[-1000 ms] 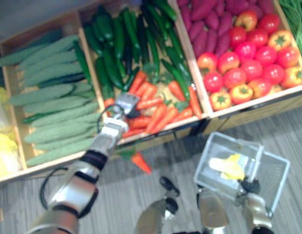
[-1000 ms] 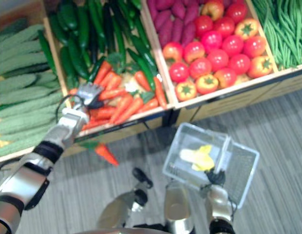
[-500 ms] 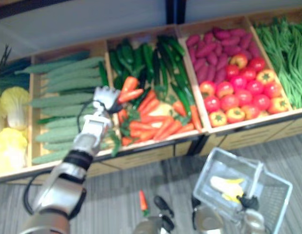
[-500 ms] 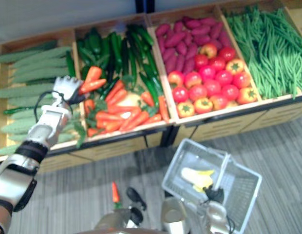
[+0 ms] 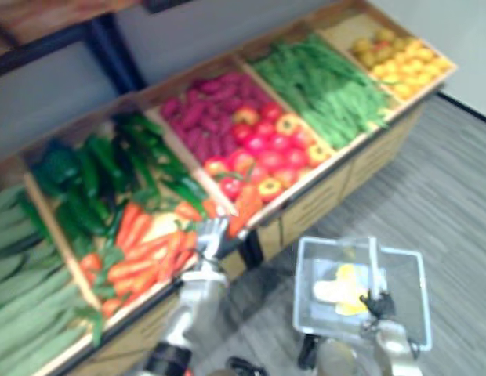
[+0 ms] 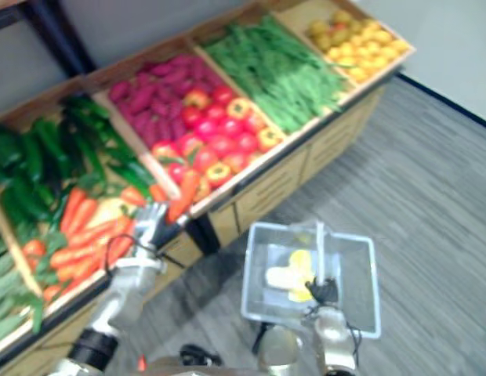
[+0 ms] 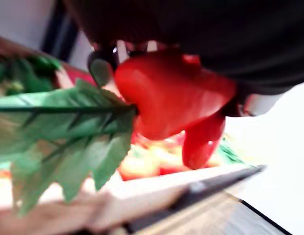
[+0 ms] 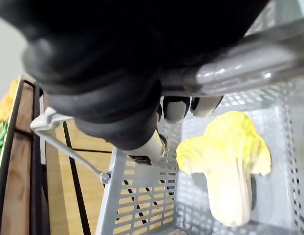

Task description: Pick vegetable in the basket

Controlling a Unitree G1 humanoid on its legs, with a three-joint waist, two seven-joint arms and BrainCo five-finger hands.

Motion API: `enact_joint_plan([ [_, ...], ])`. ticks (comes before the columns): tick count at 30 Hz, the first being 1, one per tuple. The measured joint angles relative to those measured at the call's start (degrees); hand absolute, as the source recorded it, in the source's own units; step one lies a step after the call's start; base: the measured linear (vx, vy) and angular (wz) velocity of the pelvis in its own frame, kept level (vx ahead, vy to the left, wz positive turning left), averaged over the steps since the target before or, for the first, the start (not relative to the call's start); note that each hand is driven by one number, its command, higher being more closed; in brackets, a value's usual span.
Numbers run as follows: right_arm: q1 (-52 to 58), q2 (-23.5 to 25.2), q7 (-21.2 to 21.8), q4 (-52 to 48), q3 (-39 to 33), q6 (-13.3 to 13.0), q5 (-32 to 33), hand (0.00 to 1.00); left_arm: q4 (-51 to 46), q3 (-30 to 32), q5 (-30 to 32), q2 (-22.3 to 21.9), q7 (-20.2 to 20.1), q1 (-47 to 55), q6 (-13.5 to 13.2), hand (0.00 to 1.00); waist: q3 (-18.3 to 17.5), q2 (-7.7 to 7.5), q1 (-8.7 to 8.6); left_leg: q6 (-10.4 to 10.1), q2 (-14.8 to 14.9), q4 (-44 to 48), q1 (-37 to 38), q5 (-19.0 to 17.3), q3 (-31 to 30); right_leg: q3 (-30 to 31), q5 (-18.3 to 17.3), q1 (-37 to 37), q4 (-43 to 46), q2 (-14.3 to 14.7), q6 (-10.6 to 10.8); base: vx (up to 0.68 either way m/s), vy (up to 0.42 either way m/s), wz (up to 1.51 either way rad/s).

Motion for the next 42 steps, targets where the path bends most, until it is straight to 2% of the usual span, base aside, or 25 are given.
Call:
enact_joint_plan([
  [1, 1.12, 0.01, 0.7, -1.95, 1.19, 0.09, -0.38, 1.0, 0.02, -0.4, -1.43, -1.16, -0.08, 1.51, -0.43, 1.0, -0.21, 0.52, 0.11, 0.7, 3.08, 5.64, -0.79, -0.1, -6.19, 3.29, -0.27, 0.29, -0.68, 2.54, -0.47, 0.0, -0.205, -1.42],
  [2, 1.56, 0.08, 0.88, -2.73, 2.4, 0.07, -0.4, 1.0, 0.12, -0.39, -1.98, -1.59, -0.08, 2.38, -0.53, 1.0, -0.37, 0.82, 0.15, 0.89, 3.89, 8.35, -2.33, -0.26, -11.04, 5.36, -0.61, 0.38, -0.96, 3.49, -1.05, 0.0, -0.083, -1.7],
  [3, 1.88, -0.17, 1.06, -3.44, 4.24, -0.04, -0.46, 1.0, 0.87, -0.41, -2.09, -2.33, -0.05, 3.82, -0.83, 1.0, -0.59, 1.21, 0.41, -0.04, 2.01, 11.68, -4.61, -3.57, -22.85, 9.6, -1.21, 0.05, -1.36, 4.75, -2.25, 0.02, -0.023, -1.81],
  [4, 1.93, -0.24, 1.61, -3.53, 5.3, -0.04, -0.52, 1.0, 2.28, -0.74, -2.14, -2.62, -0.05, 4.71, -0.88, 1.0, -0.64, 1.38, 0.68, -1.2, -2.05, 12.69, -6.39, -6.87, -32.54, 13.19, -1.27, -0.02, -1.2, 5.55, -2.57, 0.04, 0.019, -1.81],
  [6, 3.52, -0.25, 2.22, -5.3, 6.84, -0.03, -0.58, 1.0, 3.67, -1.05, -3.71, -3.53, -0.03, 6.05, -0.91, 1.0, -0.73, 1.53, 1.74, -1.25, -7.34, 12.03, -8.3, -10.35, -41.39, 18.6, -1.17, 0.23, -1.44, 7.18, -2.81, 0.07, 0.01, -1.47],
  [7, 4.12, -0.14, 2.33, -6.17, 7.25, -0.04, -0.63, 1.0, 3.99, -1.19, -3.98, -3.78, -0.03, 6.33, -0.9, 1.0, -0.77, 1.6, 1.87, -1.2, -8.79, 11.6, -9.33, -10.99, -43.93, 20.12, -1.15, 0.27, -1.45, 7.63, -2.83, 0.1, 0.046, -1.46],
  [9, 4.51, -0.08, 2.68, -8.17, 9.79, -0.02, -1.84, 1.0, 4.17, -1.24, -4.11, -3.96, 0.07, 8.32, -0.92, 1.0, -0.79, 1.54, 2.64, -1.85, -16.27, 6.67, -12.29, -11.44, -57.2, 27.52, -0.43, -0.12, -1.64, 8.69, -1.95, 0.08, 0.102, -1.58],
  [11, 4.24, -0.37, 3.0, -8.28, 11.49, 0.0, -2.97, 1.0, 4.44, -1.29, -4.17, -3.98, 0.12, 9.48, -0.91, 1.0, -1.04, 1.95, 3.97, -2.06, -20.19, 0.8, -13.11, -10.74, -66.11, 33.61, 1.03, -0.8, -2.8, 9.62, -0.56, 0.07, 0.202, -1.85],
  [12, 4.18, -1.11, 3.19, -8.81, 12.51, 0.01, -4.17, 1.0, 4.95, -1.68, -4.17, -4.21, 0.13, 9.38, -0.91, 1.0, -1.58, 3.52, 4.3, -2.66, -20.29, -4.39, -13.67, -6.13, -69.25, 36.58, 2.41, -1.22, -4.15, 10.97, 1.02, 0.07, 0.212, -1.74],
  [13, 4.01, -1.33, 3.27, -8.68, 13.01, 0.18, -4.43, 1.0, 5.56, -2.01, -4.19, -4.65, 0.16, 9.02, -0.91, 1.0, -1.52, 3.35, 4.55, -2.05, -19.88, -4.33, -13.56, -4.37, -67.78, 38.28, 2.92, -1.37, -4.65, 11.26, 1.81, 0.11, 0.271, -1.48],
  [14, 4.19, -1.18, 3.38, -9.78, 13.75, 0.55, -4.49, 1.0, 6.37, -2.58, -4.21, -4.57, 0.09, 8.34, -0.83, 1.0, -1.83, 2.16, 4.37, -1.06, -20.58, -6.41, -13.18, -3.75, -64.21, 41.4, 4.65, -1.65, -6.97, 10.05, 3.42, 0.09, 0.186, -0.99],
  [16, 4.43, -0.95, 3.33, -12.06, 13.96, 0.76, -4.4, 1.0, 7.98, -4.62, -4.22, -4.59, -0.03, 6.16, -0.81, 1.0, -1.81, 0.6, 4.18, 0.86, -21.94, -9.88, -12.14, -2.11, -59.63, 44.18, 5.67, -3.47, -7.88, 8.25, 4.97, 0.12, 0.275, -0.92],
  [17, 4.41, -0.93, 3.33, -12.46, 14.18, 0.76, -4.4, 1.0, 8.78, -5.56, -4.22, -4.6, -0.13, 5.48, -0.79, 1.0, -1.88, 0.47, 4.02, 1.11, -22.27, -10.69, -11.78, -1.83, -58.56, 43.95, 5.75, -3.93, -7.77, 7.59, 5.1, 0.08, 0.25, -0.94],
  [18, 3.94, -1.0, 3.38, -12.67, 15.39, 0.8, -4.38, 1.0, 9.95, -7.15, -4.22, -4.59, -0.96, 4.43, -0.76, 1.0, -1.8, 0.31, 3.71, 1.67, -22.37, -12.05, -10.29, -1.45, -55.88, 40.82, 5.72, -4.58, -6.91, 6.76, 5.07, 0.03, 0.154, -0.97],
  [19, 3.02, -0.92, 3.51, -12.68, 17.27, 0.82, -4.38, 1.0, 10.96, -8.5, -4.22, -4.54, -1.21, 3.68, -0.75, 1.0, -1.63, -0.04, 3.47, 1.74, -22.42, -12.48, -8.85, -1.41, -53.19, 33.49, 5.24, -4.97, -5.09, 5.31, 4.32, 0.02, 0.121, -0.95],
  [20, 2.63, -0.87, 3.57, -12.67, 18.25, 0.83, -4.37, 1.0, 11.51, -9.31, -4.23, -4.56, -1.26, 3.19, -0.73, 1.0, -1.54, -0.18, 3.14, 1.74, -22.41, -12.4, -8.22, -1.41, -52.13, 28.71, 4.63, -4.95, -4.05, 4.21, 3.37, 0.0, 0.058, -0.77],
  [22, 2.18, -0.16, 4.37, -12.67, 20.42, 0.8, -4.37, 1.0, 12.52, -12.4, -4.22, -4.59, -2.18, 1.15, -0.8, 1.0, -1.22, -0.75, 2.88, 1.74, -22.38, -12.26, -6.13, -1.41, -49.92, 16.09, 2.03, -5.06, 1.22, 0.91, 0.18, 0.0, 0.008, -0.46],
  [24, 2.1, 1.31, 4.57, -12.66, 21.33, 0.79, -4.38, 1.0, 13.01, -13.13, -4.27, -4.83, -2.36, -0.11, -0.89, 1.0, -1.14, -1.96, 2.89, 1.66, -22.49, -11.42, -5.37, -1.85, -48.99, 14.98, 0.84, -5.54, 3.64, 0.33, 0.32, -0.01, -0.047, -0.3],
  [27, 0.45, 2.01, 4.67, -12.69, 23.34, 0.76, -4.38, 1.0, 14.99, -12.27, -6.53, -5.57, -2.35, -0.2, -0.76, 1.0, -1.2, -2.09, 3.35, 1.04, -19.51, -13.08, -5.06, -2.96, -46.48, 16.29, 2.17, -3.73, -3.98, 4.5, 0.92, -0.03, -0.095, -0.51],
  [29, 0.27, 2.32, 4.54, -12.75, 23.99, 0.77, -4.35, 1.0, 17.72, -12.2, -6.6, -5.68, -2.22, -0.14, -0.82, 1.0, -1.42, -3.03, 3.28, 0.37, -19.0, -15.04, -4.17, -2.51, -45.07, 15.7, 5.07, -2.85, -7.2, 5.19, 1.14, -0.01, -0.054, -0.48],
  [31, 0.46, 0.61, 4.83, -12.76, 24.27, 1.16, -3.9, 1.0, 20.65, -12.26, -6.59, -6.42, -2.12, -0.54, -0.77, 1.0, -1.64, -2.84, 3.26, -0.11, -18.54, -15.84, -3.2, -2.77, -43.11, 17.57, 8.54, -1.02, -11.9, 6.75, 1.15, 0.02, -0.018, -0.46],
  [34, 2.03, 0.4, 5.04, -13.23, 24.26, 2.41, -2.16, 1.0, 24.31, -12.49, -6.57, -6.46, -2.12, -2.06, -0.73, 1.0, -1.7, -2.68, 3.06, -0.28, -18.5, -15.91, -2.71, -2.87, -42.6, 18.14, 11.99, 1.34, -16.92, 7.51, 0.4, 0.07, 0.018, -0.23],
  [38, 4.64, -0.59, 5.67, -16.01, 24.62, 2.9, -0.15, 1.0, 27.8, -11.68, -6.5, -6.74, -2.24, -2.78, 0.51, 1.0, -1.77, -2.3, 3.04, -0.44, -18.64, -16.22, -1.13, -2.97, -43.19, 18.27, 13.18, 4.0, -19.45, 7.73, 0.44, 0.05, 0.049, -0.02],
  [39, 5.23, -1.3, 6.37, -17.91, 25.13, 2.89, 0.27, 1.0, 29.46, -11.17, -6.47, -6.66, -2.41, -3.06, 1.09, 0.0, -1.81, -2.22, 3.0, -0.47, -18.71, -16.5, -0.61, -2.99, -43.21, 18.34, 13.18, 4.35, -19.46, 7.73, 0.45, 0.01, 0.084, -0.03],
  [42, 5.89, -1.25, 7.41, -22.43, 25.13, 2.63, 1.42, 1.0, 30.39, -10.61, -6.57, -6.4, -3.4, -3.05, 1.77, 0.0, -1.81, -2.21, 3.03, -0.47, -18.93, -16.78, 0.02, -3.02, -43.43, 18.47, 13.39, 4.9, -19.9, 7.59, 0.71, -0.03, 0.057, 0.01],
])
